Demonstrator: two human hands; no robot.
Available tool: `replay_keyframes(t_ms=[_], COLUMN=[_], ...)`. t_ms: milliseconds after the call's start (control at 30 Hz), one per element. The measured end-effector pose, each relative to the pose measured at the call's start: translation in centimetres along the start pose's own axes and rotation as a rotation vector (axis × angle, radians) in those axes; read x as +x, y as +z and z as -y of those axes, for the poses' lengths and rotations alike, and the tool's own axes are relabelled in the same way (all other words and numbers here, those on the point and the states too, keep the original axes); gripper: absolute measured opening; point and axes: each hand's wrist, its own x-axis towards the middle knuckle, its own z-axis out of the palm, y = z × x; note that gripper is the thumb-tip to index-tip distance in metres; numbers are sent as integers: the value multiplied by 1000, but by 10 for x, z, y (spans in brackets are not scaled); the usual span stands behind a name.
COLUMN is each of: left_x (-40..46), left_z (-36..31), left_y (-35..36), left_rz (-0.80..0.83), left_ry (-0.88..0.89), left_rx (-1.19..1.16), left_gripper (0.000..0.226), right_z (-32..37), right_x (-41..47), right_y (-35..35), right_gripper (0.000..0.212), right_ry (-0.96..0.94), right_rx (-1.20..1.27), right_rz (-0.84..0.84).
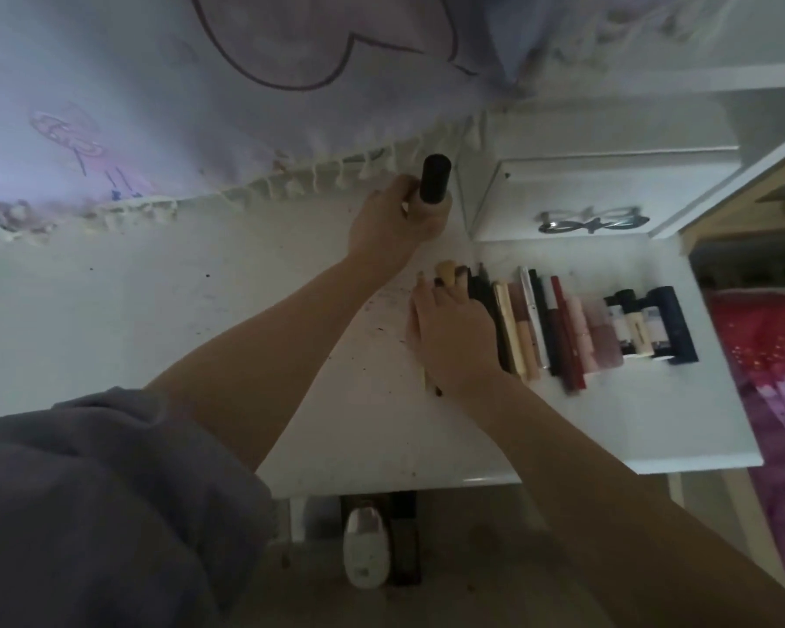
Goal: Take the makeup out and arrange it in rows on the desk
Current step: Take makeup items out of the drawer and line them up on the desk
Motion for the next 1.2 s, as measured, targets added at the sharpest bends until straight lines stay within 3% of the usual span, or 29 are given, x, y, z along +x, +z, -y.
replay_keyframes(t_ms=[100,167,233,267,333,367,433,500,567,633,800,900,1033,1200], left_x=[-5,-18,-54,-83,-160,-202,-274,-319,-339,-345,-337,-339,-336,-333], left_z=[-2,-5,-6,-4,8,17,40,66,86,98,104,108,105,102], left_y=[4,-2,-14,-20,-27,-28,-22,-7,12,33,62,64,66,66], left_rz=[11,-22,-99,-143,-194,-175,-76,85,314,446,171,148,238,244], left_ry=[-32,-48,-10,32,95,70,-94,-358,-617,-728,-834,-803,-805,-863], left_rx=[-1,-19,-43,-61,-66,-56,-5,138,271,252,-30,-43,-63,-146], left_gripper=[50,62,50,37,14,7,6,7,17,26,42,46,30,39], right_z=[-4,-6,-6,-6,-6,-5,-7,-7,4,23,60,62,62,74], right_x=[-4,-23,-61,-86,-137,-159,-192,-208,-211,-207,-200,-199,-199,-203], right_y=[-13,-26,-34,-34,-22,-13,15,45,64,77,96,100,99,98], right_gripper=[31,24,18,18,24,27,32,37,33,30,23,36,43,53], right_ry=[-30,-111,-289,-398,-535,-509,-258,19,220,399,722,769,692,681], right_rx=[211,381,471,480,397,365,405,538,692,831,903,895,884,732], right_rz=[10,-132,-202,-136,161,373,726,855,834,810,691,733,801,689])
